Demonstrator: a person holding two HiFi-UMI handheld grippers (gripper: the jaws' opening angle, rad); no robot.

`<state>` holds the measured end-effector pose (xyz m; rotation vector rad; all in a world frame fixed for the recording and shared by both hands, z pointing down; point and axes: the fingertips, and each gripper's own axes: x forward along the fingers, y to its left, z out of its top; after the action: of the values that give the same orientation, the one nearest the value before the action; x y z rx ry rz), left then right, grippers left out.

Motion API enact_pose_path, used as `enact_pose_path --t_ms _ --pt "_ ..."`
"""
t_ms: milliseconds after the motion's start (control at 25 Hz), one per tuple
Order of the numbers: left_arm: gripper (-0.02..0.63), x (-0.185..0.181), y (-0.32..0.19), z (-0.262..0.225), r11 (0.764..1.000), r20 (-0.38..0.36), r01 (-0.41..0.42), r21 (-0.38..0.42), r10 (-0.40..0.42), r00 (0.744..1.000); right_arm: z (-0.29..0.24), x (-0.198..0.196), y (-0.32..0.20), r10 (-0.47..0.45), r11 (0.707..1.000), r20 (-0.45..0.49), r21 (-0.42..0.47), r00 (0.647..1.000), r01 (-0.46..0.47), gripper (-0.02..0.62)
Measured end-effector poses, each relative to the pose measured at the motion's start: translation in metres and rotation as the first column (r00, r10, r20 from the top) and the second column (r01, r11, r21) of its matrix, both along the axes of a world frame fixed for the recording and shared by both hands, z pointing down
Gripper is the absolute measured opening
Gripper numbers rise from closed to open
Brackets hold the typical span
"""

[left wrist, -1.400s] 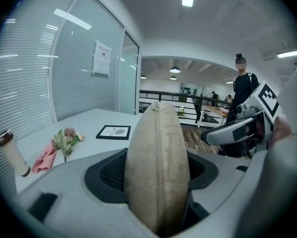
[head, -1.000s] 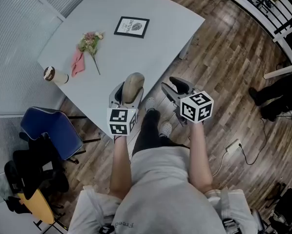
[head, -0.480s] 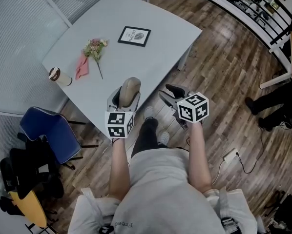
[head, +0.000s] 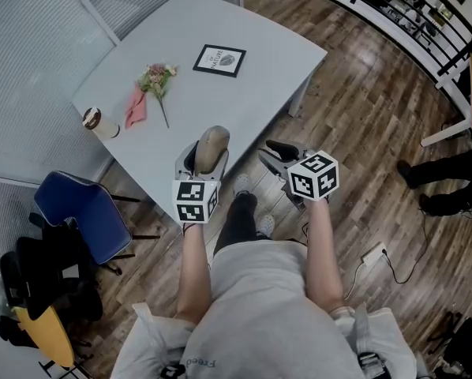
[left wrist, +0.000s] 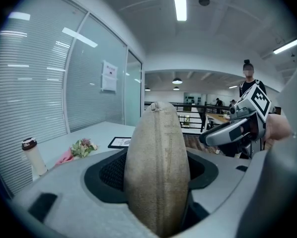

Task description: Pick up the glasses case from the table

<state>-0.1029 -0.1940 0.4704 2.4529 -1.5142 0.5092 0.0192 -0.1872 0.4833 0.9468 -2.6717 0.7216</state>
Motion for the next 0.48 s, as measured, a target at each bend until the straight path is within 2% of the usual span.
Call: enact_pose_path --t_ms 400,480 --pt "0.279 -0.013 0.008 0.001 1.0 0.054 0.011 0.001 -0.011 0.998 -0.006 -0.002 0.002 -0.002 1.0 0.028 0.018 1.0 0.001 0.004" --pt "0.279 -0.015 0.007 0.0 1.0 0.054 0.011 0.005 -0.011 0.998 -0.009 -0.005 0.002 -0.009 1.0 0.038 0.023 0.999 0.008 -0.002"
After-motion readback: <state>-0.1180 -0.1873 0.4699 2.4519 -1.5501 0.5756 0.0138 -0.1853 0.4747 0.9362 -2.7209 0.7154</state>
